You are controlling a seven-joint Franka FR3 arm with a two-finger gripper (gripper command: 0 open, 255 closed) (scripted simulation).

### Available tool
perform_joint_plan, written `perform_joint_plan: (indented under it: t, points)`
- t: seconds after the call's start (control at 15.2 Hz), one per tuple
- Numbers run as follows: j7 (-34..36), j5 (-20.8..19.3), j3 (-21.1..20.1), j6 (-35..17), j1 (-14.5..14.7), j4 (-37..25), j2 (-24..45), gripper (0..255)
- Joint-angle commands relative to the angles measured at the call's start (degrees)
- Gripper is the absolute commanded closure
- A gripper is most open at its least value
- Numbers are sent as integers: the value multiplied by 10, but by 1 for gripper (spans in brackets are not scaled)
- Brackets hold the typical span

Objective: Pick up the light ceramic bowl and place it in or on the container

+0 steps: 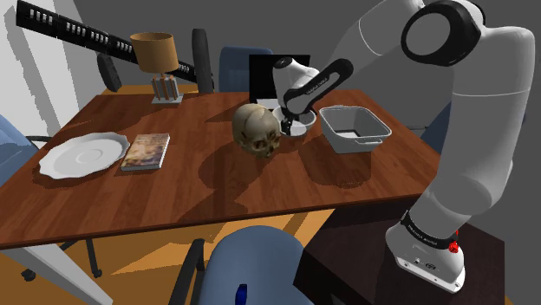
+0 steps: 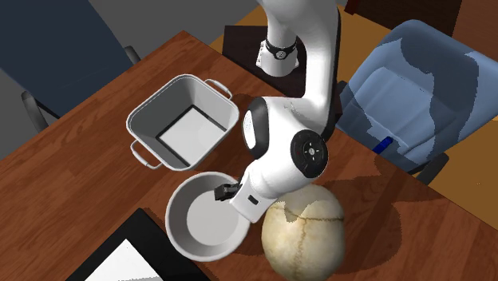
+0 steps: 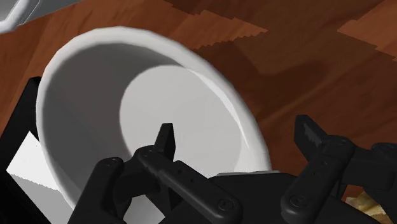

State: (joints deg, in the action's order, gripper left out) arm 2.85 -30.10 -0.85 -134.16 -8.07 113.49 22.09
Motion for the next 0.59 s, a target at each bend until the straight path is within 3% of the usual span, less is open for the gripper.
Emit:
perform_joint_plan:
  t: [0.0, 0.26, 0.33, 0.53]
  points:
    - [4, -2, -9, -68, 0, 4, 12, 0]
    - [7, -7, -17, -67, -7, 4, 12, 0]
    - [7, -4, -20, -58, -5, 7, 2, 255]
    - [10, -8, -18, -67, -6, 28, -10, 255]
